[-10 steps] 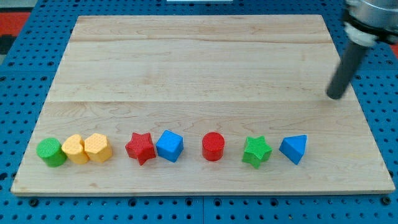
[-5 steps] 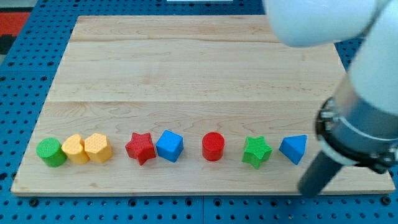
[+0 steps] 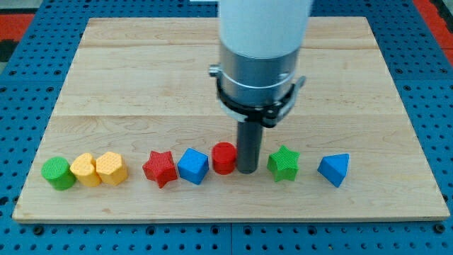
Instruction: Move the red circle to the top left to the board
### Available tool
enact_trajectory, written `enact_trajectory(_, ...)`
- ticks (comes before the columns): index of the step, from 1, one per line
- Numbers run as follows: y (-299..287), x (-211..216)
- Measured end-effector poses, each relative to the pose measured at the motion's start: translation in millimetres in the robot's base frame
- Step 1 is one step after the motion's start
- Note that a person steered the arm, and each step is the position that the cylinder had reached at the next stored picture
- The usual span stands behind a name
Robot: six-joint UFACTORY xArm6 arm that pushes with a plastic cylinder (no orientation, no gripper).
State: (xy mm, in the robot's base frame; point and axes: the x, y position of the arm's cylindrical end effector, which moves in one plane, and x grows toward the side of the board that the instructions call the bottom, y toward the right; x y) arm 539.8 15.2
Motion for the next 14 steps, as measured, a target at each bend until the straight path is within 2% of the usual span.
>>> enact_trajectory(2, 3, 9)
enact_trajectory(4, -32, 5)
enact_trajectory(5, -15, -2)
enact_trajectory(6, -31, -9)
enact_trajectory(7, -73, -17)
enact_trajectory(8, -94, -50)
enact_trajectory(9, -89, -85)
enact_trajectory(11, -186, -157)
enact_trajectory(12, -182, -201)
enact_trajectory(13, -148, -212)
enact_trajectory(14, -140, -226)
